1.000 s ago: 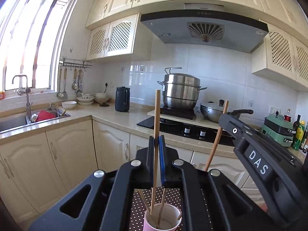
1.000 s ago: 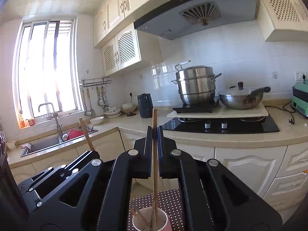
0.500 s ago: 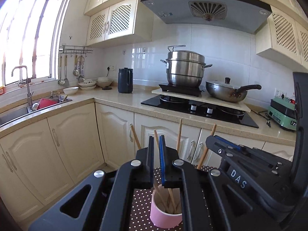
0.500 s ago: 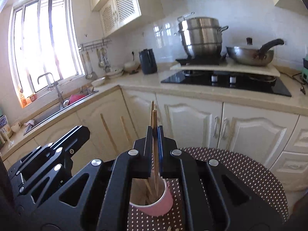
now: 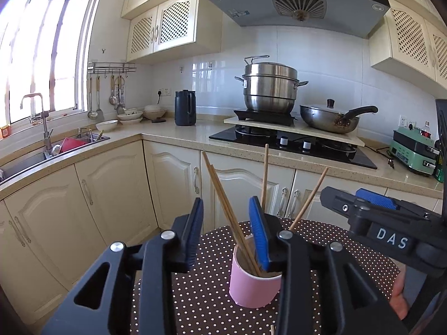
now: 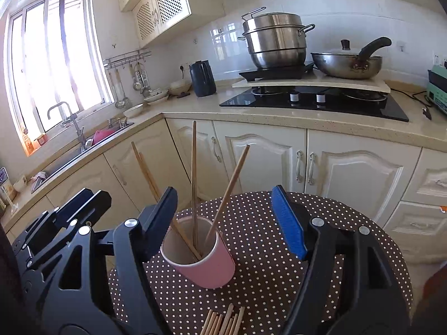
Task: Organize utensils
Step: 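Open both grippers to drop their chopsticks into the pink cup, then move both open grippers back down over the chopstick row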
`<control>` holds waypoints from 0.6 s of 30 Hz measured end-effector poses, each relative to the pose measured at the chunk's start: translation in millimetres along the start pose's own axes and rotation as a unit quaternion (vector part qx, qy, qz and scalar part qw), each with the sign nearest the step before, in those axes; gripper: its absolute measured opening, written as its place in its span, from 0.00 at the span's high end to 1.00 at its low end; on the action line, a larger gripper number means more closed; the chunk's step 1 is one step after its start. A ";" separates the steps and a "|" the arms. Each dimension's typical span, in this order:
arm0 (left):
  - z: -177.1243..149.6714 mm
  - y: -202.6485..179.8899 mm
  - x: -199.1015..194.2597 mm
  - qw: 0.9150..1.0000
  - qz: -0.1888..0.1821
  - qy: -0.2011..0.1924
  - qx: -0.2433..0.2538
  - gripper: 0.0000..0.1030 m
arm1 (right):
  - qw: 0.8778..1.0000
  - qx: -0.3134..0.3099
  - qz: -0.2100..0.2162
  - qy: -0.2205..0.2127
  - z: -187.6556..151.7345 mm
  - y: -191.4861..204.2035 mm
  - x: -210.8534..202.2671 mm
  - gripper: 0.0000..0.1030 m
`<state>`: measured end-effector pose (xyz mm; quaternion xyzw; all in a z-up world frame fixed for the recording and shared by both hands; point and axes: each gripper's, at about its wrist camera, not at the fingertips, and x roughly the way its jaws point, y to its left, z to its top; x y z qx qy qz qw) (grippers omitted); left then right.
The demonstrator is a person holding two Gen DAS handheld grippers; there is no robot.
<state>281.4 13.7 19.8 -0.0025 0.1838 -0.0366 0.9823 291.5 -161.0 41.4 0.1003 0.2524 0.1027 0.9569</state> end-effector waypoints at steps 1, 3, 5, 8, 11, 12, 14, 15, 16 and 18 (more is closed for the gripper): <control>0.0 -0.6 -1.7 1.000 0.000 0.000 0.001 0.65 | 1.000 0.000 -0.001 0.001 -0.4 -0.6 -1.5 0.32; -0.7 -2.1 -5.4 1.000 0.008 0.003 0.006 0.63 | 1.000 0.001 -0.005 0.000 -1.6 -1.8 -5.8 0.32; -1.0 -2.9 -9.2 1.000 0.015 0.004 0.009 0.62 | 1.000 0.000 -0.007 -0.001 -3.7 -3.6 -11.4 0.31; -1.6 -3.3 -15.4 1.000 0.010 0.006 0.005 0.60 | 1.000 0.007 -0.012 -0.010 -8.2 -7.3 -21.4 0.25; -5.4 -4.7 -21.4 1.000 0.012 0.009 0.009 0.60 | 1.000 0.003 -0.015 -0.016 -13.3 -10.0 -30.7 0.20; -7.0 -5.6 -23.1 1.000 0.014 0.011 0.011 0.60 | 1.000 0.000 -0.019 -0.017 -14.7 -10.3 -32.8 0.20; -11.1 -7.1 -26.6 1.000 0.012 0.013 0.014 0.60 | 0.999 -0.003 -0.026 -0.019 -19.8 -11.6 -38.6 0.20; -12.6 -7.4 -27.6 1.000 0.009 0.015 0.012 0.60 | 1.000 0.000 -0.024 -0.020 -22.9 -13.8 -41.7 0.20; -14.7 -7.3 -28.6 1.000 0.006 0.018 0.010 0.60 | 1.000 0.006 -0.020 -0.018 -26.1 -16.1 -44.3 0.19; -19.2 -7.5 -30.4 1.000 -0.001 0.024 0.006 0.60 | 1.000 0.021 -0.011 -0.011 -31.7 -21.2 -47.9 0.16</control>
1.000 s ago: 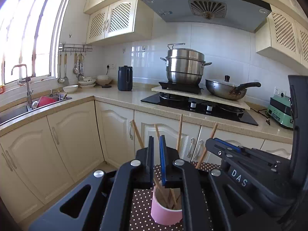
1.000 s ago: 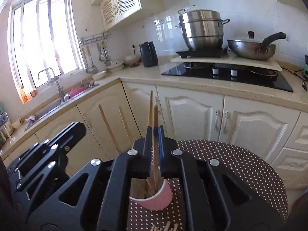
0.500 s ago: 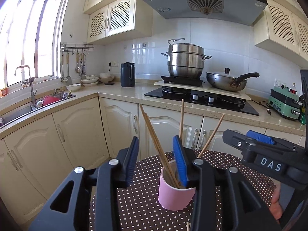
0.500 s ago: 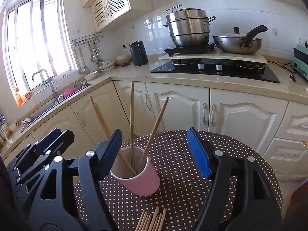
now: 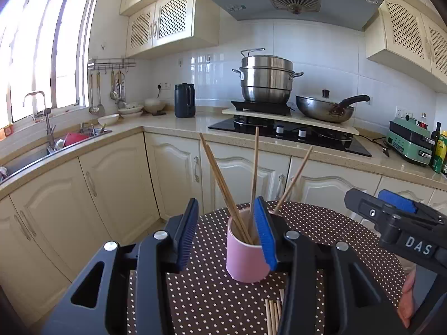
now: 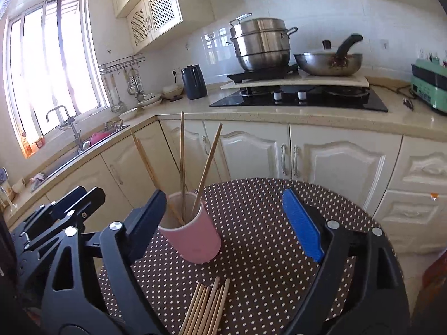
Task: Organize utensils
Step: 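Move both open grippers back down over the chopstick row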
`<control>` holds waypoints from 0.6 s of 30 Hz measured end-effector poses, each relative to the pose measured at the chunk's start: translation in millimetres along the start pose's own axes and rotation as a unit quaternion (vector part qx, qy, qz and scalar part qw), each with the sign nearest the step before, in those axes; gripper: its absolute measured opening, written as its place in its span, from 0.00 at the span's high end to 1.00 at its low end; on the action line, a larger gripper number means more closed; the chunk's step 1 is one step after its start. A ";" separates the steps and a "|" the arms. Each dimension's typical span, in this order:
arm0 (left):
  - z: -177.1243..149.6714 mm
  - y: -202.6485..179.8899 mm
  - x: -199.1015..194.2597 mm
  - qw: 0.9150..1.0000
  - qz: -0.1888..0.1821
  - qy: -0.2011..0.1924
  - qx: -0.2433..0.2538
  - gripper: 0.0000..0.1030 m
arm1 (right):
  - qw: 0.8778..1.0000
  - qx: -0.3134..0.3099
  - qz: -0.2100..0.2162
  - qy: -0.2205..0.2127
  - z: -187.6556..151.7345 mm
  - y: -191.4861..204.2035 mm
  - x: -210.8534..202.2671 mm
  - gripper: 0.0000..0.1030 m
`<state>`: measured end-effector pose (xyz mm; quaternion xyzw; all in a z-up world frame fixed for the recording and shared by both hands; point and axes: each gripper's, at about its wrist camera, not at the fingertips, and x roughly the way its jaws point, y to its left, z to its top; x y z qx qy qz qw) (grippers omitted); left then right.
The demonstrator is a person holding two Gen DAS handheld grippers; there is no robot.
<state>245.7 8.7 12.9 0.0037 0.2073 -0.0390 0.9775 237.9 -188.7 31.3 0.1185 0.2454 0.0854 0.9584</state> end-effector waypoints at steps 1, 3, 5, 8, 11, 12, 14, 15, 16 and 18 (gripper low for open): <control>-2.9 -0.1 -0.9 1.000 -0.003 0.002 0.000 0.60 | 1.000 0.005 0.002 0.003 -3.0 -1.7 -1.4 0.15; -9.7 -1.6 -2.4 1.000 -0.005 0.007 0.004 0.60 | 1.000 0.010 0.004 0.008 -10.2 -5.1 -5.7 0.13; -16.4 -2.5 -4.1 1.000 -0.007 0.013 0.006 0.60 | 1.000 0.010 -0.006 0.014 -16.8 -5.6 -8.5 0.11; -26.2 -3.6 -5.8 1.000 -0.015 0.022 0.007 0.60 | 0.999 0.007 -0.018 0.026 -27.3 -5.7 -10.9 0.11; -38.1 -4.6 -5.7 0.999 -0.018 0.034 0.007 0.60 | 0.999 0.010 -0.026 0.038 -40.1 -7.6 -10.3 0.10; -41.1 -4.4 -5.4 0.999 -0.019 0.038 0.007 0.59 | 0.999 0.011 -0.031 0.043 -44.3 -8.4 -8.7 0.09; -50.3 -4.6 -2.8 0.998 -0.024 0.050 0.008 0.59 | 0.997 0.015 -0.044 0.056 -53.7 -10.6 -3.4 0.09; -53.9 -4.6 -2.4 0.998 -0.025 0.054 0.008 0.59 | 0.997 0.018 -0.048 0.061 -57.7 -11.9 -0.9 0.09; -58.2 -4.6 -1.0 0.998 -0.026 0.060 0.009 0.59 | 0.996 0.022 -0.050 0.067 -62.7 -13.8 2.1 0.09; -65.9 -4.7 0.1 0.997 -0.025 0.068 0.010 0.59 | 0.995 0.028 -0.052 0.078 -71.3 -16.0 7.3 0.09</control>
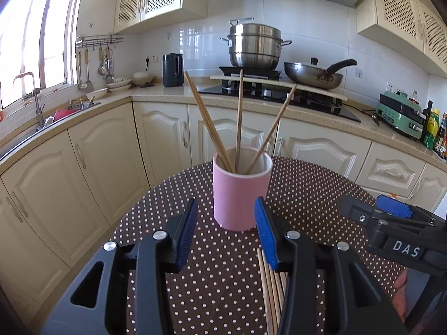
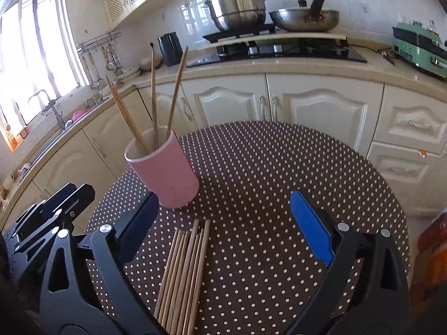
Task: Organize utensils
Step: 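Move both open grippers back down over the chopstick row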
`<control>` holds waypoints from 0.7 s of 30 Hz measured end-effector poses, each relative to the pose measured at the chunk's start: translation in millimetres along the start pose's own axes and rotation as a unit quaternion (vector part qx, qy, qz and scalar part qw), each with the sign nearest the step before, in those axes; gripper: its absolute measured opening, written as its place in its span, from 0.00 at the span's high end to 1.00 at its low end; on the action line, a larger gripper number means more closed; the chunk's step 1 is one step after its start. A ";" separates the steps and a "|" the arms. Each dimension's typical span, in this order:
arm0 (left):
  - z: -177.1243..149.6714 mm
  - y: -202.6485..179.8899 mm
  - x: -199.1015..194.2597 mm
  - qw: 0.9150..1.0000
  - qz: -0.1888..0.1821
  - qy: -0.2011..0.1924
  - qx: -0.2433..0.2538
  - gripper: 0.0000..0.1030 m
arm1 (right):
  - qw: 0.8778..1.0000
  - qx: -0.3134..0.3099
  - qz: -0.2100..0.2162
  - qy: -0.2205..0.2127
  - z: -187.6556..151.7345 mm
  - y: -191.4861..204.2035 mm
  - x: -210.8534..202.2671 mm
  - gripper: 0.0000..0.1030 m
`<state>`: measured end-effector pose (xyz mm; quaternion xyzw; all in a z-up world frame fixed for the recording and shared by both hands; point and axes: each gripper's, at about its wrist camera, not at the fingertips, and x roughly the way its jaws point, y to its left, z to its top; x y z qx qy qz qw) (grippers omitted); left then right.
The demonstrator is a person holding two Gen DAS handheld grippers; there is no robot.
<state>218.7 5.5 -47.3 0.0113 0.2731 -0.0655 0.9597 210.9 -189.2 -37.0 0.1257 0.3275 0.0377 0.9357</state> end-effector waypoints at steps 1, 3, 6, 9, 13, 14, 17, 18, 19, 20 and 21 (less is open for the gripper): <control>-3.8 0.5 0.9 1.000 -0.001 0.003 0.000 0.59 | 1.000 0.000 -0.002 0.003 -3.3 -0.2 2.0 0.09; -11.1 1.9 4.1 1.000 -0.003 0.013 -0.002 0.59 | 1.000 -0.004 -0.006 0.012 -9.7 0.0 6.8 0.09; -21.2 3.9 7.8 1.000 -0.005 0.026 -0.005 0.59 | 1.000 -0.006 0.013 0.016 -20.0 -2.4 13.5 0.09; -31.8 6.4 11.6 0.999 -0.005 0.039 -0.009 0.59 | 1.000 0.012 0.022 0.006 -30.9 -8.4 14.2 0.09; -43.3 9.6 17.2 0.998 -0.011 0.057 -0.013 0.58 | 1.000 0.004 0.025 0.017 -42.7 -7.1 17.8 0.09; -45.8 9.7 18.7 0.998 -0.013 0.061 -0.013 0.58 | 0.999 0.001 0.023 0.022 -44.9 -6.9 18.9 0.09; -52.9 10.3 20.7 0.997 -0.017 0.070 -0.012 0.58 | 0.999 -0.001 0.007 0.035 -52.7 -7.7 20.6 0.09; -55.2 10.7 21.3 0.997 -0.020 0.074 -0.014 0.57 | 0.999 -0.004 0.000 0.040 -55.0 -7.0 21.5 0.09; -57.5 10.9 21.9 0.997 -0.024 0.077 -0.016 0.55 | 0.999 -0.012 -0.009 0.049 -57.0 -6.1 22.8 0.09; -60.3 11.1 22.6 0.996 -0.029 0.081 -0.018 0.54 | 0.998 -0.019 -0.015 0.055 -58.6 -4.8 23.8 0.09; -61.7 10.6 23.3 0.996 -0.032 0.083 -0.019 0.54 | 0.998 -0.028 -0.023 0.060 -61.3 -2.8 24.8 0.09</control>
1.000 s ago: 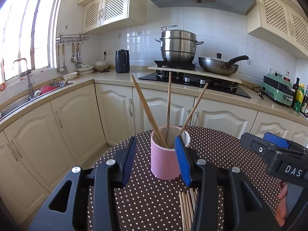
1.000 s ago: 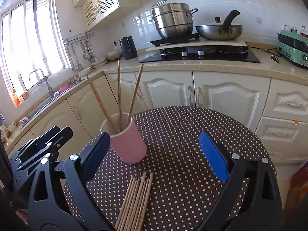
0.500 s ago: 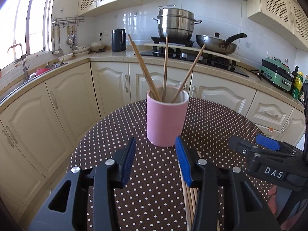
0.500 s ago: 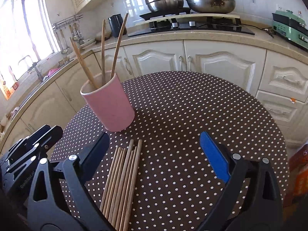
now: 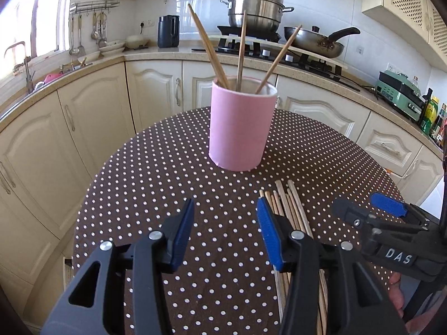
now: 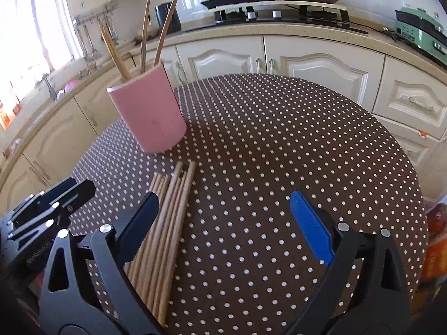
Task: Organize utensils
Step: 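Move both open grippers back down over the chopstick row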
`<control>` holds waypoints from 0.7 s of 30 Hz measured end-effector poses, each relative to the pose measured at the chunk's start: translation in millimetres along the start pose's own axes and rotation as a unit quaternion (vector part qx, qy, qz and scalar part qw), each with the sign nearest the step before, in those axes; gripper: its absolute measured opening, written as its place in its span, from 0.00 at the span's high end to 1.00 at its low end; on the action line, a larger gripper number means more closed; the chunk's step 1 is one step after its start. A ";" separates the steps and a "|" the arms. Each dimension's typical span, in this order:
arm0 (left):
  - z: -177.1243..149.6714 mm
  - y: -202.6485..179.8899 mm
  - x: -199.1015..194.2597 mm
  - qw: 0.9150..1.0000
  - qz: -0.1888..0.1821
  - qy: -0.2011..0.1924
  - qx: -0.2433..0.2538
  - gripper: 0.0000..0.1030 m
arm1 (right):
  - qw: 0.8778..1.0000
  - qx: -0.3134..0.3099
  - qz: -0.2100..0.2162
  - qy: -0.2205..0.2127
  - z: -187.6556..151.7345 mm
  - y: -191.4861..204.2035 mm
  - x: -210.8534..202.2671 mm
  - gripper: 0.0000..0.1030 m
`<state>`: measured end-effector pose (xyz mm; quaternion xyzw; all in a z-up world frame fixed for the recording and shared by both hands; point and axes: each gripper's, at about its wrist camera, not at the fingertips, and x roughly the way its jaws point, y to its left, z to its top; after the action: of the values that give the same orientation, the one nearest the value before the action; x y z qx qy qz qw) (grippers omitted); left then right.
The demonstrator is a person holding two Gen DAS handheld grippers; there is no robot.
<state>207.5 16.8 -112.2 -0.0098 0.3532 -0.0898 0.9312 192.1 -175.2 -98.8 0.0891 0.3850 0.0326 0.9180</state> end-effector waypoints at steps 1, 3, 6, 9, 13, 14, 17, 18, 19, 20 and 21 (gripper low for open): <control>-1.2 -0.5 1.2 1.000 -0.004 0.002 0.000 0.54 | 1.000 -0.003 -0.008 0.004 -2.0 1.9 2.0 0.09; -4.6 -1.2 3.3 1.000 -0.011 0.007 0.003 0.54 | 0.999 0.000 -0.026 0.029 -8.1 3.7 8.6 0.09; -7.6 -3.5 6.9 1.000 -0.011 0.015 0.006 0.52 | 0.999 0.004 -0.025 0.046 -17.1 6.9 15.1 0.09; -11.3 -4.1 10.9 1.000 -0.015 0.025 0.004 0.51 | 0.998 -0.003 -0.037 0.052 -23.3 11.6 19.7 0.09; -18.0 -1.1 16.0 0.999 -0.021 0.039 -0.005 0.50 | 0.998 -0.003 -0.044 0.054 -27.5 14.5 24.8 0.10; -20.0 -0.5 16.5 0.999 -0.021 0.041 -0.006 0.50 | 0.997 -0.003 -0.046 0.054 -26.9 17.1 25.8 0.10; -25.1 2.8 18.8 0.998 -0.025 0.049 -0.012 0.50 | 0.997 -0.010 -0.047 0.057 -25.0 23.8 31.4 0.10; -25.7 4.0 19.5 0.998 -0.027 0.053 -0.015 0.50 | 0.997 -0.014 -0.052 0.059 -25.0 26.0 33.2 0.10; -26.3 5.1 20.5 0.998 -0.030 0.056 -0.019 0.50 | 0.996 -0.018 -0.055 0.061 -23.7 28.9 35.6 0.10; -26.6 6.0 21.0 0.998 -0.032 0.058 -0.022 0.50 | 0.996 -0.021 -0.053 0.062 -23.2 31.1 37.3 0.10; -27.0 6.4 21.1 0.998 -0.033 0.058 -0.024 0.50 | 0.996 -0.021 -0.054 0.062 -23.1 33.2 38.8 0.10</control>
<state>206.2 20.6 -146.8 -0.0381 0.4080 -0.1120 0.9053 203.2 -134.4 -135.7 0.0466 0.4445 -0.0040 0.8945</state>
